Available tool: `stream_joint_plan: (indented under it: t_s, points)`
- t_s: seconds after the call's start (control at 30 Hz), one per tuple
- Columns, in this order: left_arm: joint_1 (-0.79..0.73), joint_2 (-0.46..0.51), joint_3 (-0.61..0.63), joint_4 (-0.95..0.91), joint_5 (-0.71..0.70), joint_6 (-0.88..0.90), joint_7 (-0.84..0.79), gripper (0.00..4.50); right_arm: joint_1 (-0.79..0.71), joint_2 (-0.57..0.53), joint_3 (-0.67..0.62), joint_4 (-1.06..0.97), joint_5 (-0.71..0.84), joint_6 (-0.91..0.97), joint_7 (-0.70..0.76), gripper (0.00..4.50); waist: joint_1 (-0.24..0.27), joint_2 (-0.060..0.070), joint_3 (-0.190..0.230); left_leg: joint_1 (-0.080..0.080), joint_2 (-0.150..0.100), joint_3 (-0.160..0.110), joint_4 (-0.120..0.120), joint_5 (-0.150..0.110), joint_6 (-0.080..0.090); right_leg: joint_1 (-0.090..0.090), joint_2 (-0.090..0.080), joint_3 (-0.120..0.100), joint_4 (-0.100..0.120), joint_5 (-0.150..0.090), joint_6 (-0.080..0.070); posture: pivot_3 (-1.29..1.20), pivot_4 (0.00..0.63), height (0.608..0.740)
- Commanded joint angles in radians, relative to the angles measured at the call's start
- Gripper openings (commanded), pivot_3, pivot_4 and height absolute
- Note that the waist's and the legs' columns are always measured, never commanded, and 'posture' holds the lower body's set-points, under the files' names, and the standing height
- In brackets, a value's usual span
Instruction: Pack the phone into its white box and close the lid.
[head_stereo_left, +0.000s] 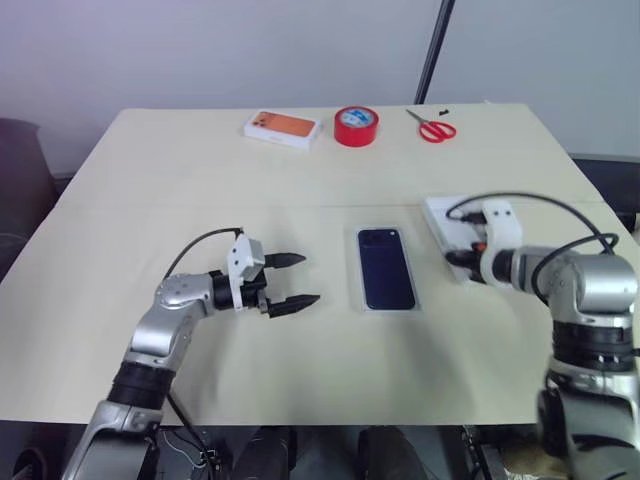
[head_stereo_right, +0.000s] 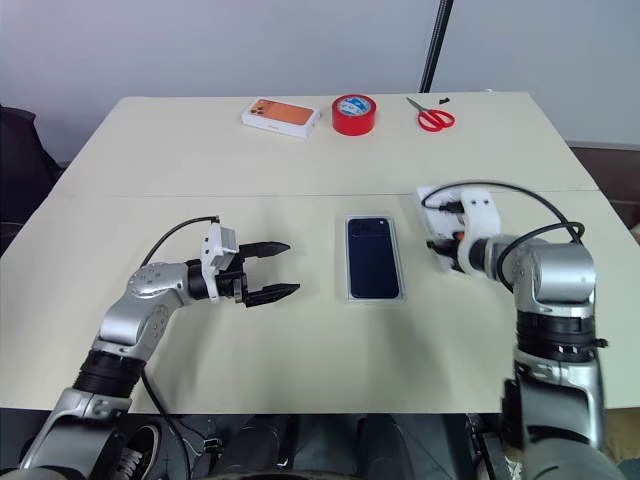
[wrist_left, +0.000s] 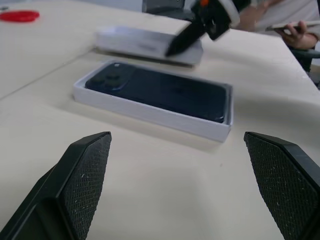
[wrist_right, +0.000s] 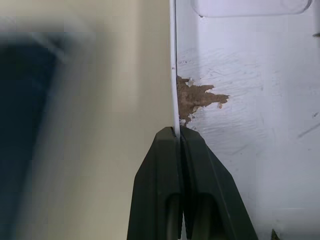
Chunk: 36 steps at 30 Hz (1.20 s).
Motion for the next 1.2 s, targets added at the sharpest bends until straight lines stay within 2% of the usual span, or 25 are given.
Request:
stream_joint_plan:
  t_s: [0.03, 0.2, 0.33, 0.4, 0.5, 0.67, 0.83, 1.0, 1.1, 1.2]
  points:
    - [-0.053, 0.007, 0.024, 0.047, 0.009, -0.034, -0.005, 4.50, -0.073, 0.091, -0.181, -0.041, 0.142, -0.011, 0.027, 0.03, -0.001, 0.000, 0.000, 0.000, 0.000, 0.000, 0.000, 0.000, 0.000, 0.000, 0.000, 0.000, 0.000, 0.000, 0.000, 0.00, 0.150, 0.740]
    - [-0.089, 0.009, 0.035, 0.070, 0.014, -0.035, 0.016, 4.50, -0.090, 0.268, -0.326, -0.119, 0.311, 0.172, 0.020, 0.03, -0.002, 0.000, 0.000, 0.000, 0.000, 0.000, 0.000, 0.000, 0.000, 0.000, 0.000, 0.000, 0.000, 0.000, 0.000, 0.00, 0.150, 0.740]
    - [-0.071, 0.019, 0.041, 0.060, 0.033, -0.069, 0.033, 4.50, 0.006, 0.427, -0.306, -0.229, 0.389, 0.226, -0.019, 0.03, -0.004, 0.001, -0.001, 0.000, 0.001, 0.000, -0.001, 0.000, -0.001, -0.002, 0.000, 0.002, 0.002, 0.000, 0.000, 0.00, 0.150, 0.740]
    - [-0.064, 0.019, 0.052, 0.045, 0.026, -0.062, 0.050, 4.50, 0.041, 0.472, -0.294, -0.249, 0.435, 0.226, -0.044, 0.03, -0.004, 0.001, -0.001, 0.000, 0.001, 0.000, -0.001, 0.001, -0.001, -0.003, 0.000, 0.002, 0.003, 0.000, 0.000, 0.00, 0.150, 0.740]
    - [-0.050, 0.024, 0.077, 0.016, 0.006, -0.038, 0.069, 4.50, 0.037, 0.538, -0.341, -0.226, 0.560, 0.226, -0.107, 0.03, -0.004, 0.001, -0.001, -0.001, 0.000, 0.001, -0.001, 0.001, -0.001, -0.006, -0.001, 0.005, 0.006, 0.000, 0.000, 0.00, 0.150, 0.740]
    - [-0.023, 0.013, 0.103, -0.048, -0.015, -0.029, 0.107, 4.50, 0.178, 0.552, -0.250, -0.261, 0.790, 0.226, -0.218, 0.03, -0.003, 0.001, -0.001, -0.001, 0.000, 0.002, -0.001, 0.001, -0.001, -0.007, -0.001, 0.006, 0.007, 0.000, 0.000, 0.00, 0.150, 0.740]
    - [-0.008, -0.004, 0.131, -0.097, -0.047, -0.012, 0.147, 4.50, 0.192, 0.616, -0.247, -0.221, 0.972, 0.214, -0.405, 0.03, -0.010, 0.002, 0.000, -0.002, 0.000, 0.007, -0.001, 0.001, -0.002, -0.014, -0.001, 0.013, 0.014, 0.000, 0.000, 0.00, 0.150, 0.740]
    - [0.035, 0.002, 0.107, -0.137, -0.044, 0.007, 0.146, 4.50, 0.313, 0.585, -0.161, -0.218, 1.047, 0.148, -0.511, 0.03, -0.013, 0.002, 0.000, -0.002, 0.000, 0.007, -0.002, 0.001, -0.002, -0.014, 0.001, 0.017, 0.015, 0.000, 0.000, 0.00, 0.150, 0.740]
    - [0.058, 0.002, 0.089, -0.158, -0.069, 0.049, 0.121, 3.69, 0.333, 0.553, -0.128, -0.181, 1.107, 0.074, -0.592, 0.00, -0.016, 0.002, 0.000, -0.002, 0.000, 0.009, -0.001, 0.001, -0.001, -0.015, 0.001, 0.018, 0.015, 0.000, 0.000, 0.00, 0.150, 0.740]
    - [0.057, -0.016, 0.064, -0.148, -0.040, 0.034, 0.132, 2.25, 0.345, 0.514, -0.097, -0.144, 1.190, -0.010, -0.655, 0.00, -0.018, 0.002, -0.001, -0.001, 0.001, 0.009, -0.001, 0.001, -0.001, -0.015, 0.002, 0.019, 0.015, 0.000, 0.000, 0.00, 0.150, 0.740]
